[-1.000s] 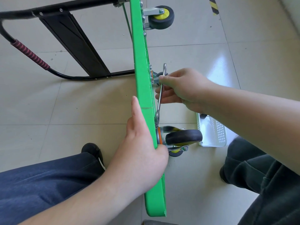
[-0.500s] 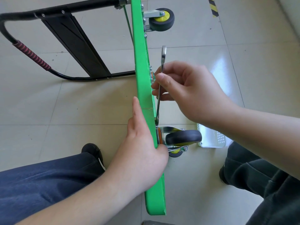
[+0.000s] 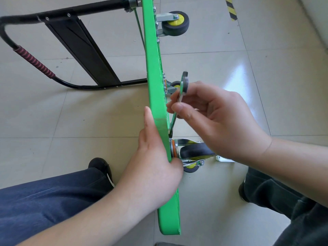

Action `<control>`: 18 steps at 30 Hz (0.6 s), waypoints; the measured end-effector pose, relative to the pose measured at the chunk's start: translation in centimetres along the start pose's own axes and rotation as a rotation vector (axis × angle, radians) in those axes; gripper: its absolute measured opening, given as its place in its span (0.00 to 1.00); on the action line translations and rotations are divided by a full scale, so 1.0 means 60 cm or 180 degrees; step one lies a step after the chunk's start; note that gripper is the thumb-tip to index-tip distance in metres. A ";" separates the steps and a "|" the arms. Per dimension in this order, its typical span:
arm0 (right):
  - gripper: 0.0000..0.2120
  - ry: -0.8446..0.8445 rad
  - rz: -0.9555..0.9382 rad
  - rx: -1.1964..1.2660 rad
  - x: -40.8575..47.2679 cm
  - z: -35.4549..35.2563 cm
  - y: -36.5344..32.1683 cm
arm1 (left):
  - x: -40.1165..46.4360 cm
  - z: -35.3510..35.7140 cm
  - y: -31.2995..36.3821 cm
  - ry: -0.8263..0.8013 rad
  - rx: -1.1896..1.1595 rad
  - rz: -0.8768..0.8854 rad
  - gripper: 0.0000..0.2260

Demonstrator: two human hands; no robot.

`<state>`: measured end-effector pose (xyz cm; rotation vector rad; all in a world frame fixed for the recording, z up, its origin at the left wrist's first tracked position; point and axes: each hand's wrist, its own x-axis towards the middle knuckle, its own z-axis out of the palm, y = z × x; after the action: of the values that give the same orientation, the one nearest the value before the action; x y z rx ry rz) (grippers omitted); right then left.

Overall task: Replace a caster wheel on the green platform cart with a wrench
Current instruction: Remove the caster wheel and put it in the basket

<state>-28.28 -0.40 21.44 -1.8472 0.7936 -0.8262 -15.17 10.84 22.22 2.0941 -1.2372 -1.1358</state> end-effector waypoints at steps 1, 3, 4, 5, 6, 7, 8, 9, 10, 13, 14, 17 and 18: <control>0.08 0.0029 0.0063 0.0114 0.007 -0.001 0.000 | -0.001 -0.001 0.001 0.0003 0.0031 -0.0031 0.51; 0.02 0.0109 0.0213 0.0483 0.026 -0.006 -0.002 | -0.003 -0.001 0.001 0.0015 0.0095 -0.0083 0.51; 0.01 0.0178 0.0322 0.0650 0.038 -0.010 -0.004 | -0.004 -0.001 0.002 0.0015 0.0124 -0.0090 0.51; 0.02 0.0262 0.0458 0.0764 0.052 -0.014 -0.006 | -0.004 -0.001 0.002 0.0014 0.0144 -0.0080 0.51; 0.03 0.0349 0.0609 0.0821 0.066 -0.018 -0.007 | -0.004 -0.002 0.002 0.0018 0.0150 -0.0068 0.51; 0.03 0.0445 0.0775 0.0882 0.080 -0.021 -0.005 | -0.004 -0.002 0.002 0.0024 0.0147 -0.0052 0.51; 0.04 0.0543 0.0962 0.0961 0.093 -0.024 0.000 | -0.003 -0.002 0.001 0.0027 0.0144 -0.0035 0.51; 0.05 0.0620 0.1174 0.1078 0.105 -0.025 0.006 | -0.003 -0.002 0.001 0.0024 0.0136 -0.0022 0.51; 0.06 0.0674 0.1406 0.1179 0.115 -0.027 0.015 | -0.003 -0.002 0.001 0.0011 0.0125 -0.0020 0.51; 0.12 0.0579 0.2055 0.1328 0.131 -0.026 0.047 | -0.004 -0.002 0.002 -0.0023 0.0127 -0.0046 0.51; 0.12 0.0484 0.2212 0.1359 0.131 -0.023 0.057 | -0.004 -0.002 0.003 -0.0028 0.0137 -0.0053 0.51; 0.12 0.0197 0.2483 0.1397 0.130 -0.012 0.076 | -0.004 -0.004 0.004 -0.0047 0.0158 -0.0067 0.51; 0.12 0.0132 0.2529 0.1405 0.129 -0.009 0.079 | -0.004 -0.004 0.005 -0.0058 0.0165 -0.0079 0.51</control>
<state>-25.15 -8.57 18.88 -0.9927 1.1501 -0.4624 -15.16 10.90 22.67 2.1472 -1.2650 -1.1477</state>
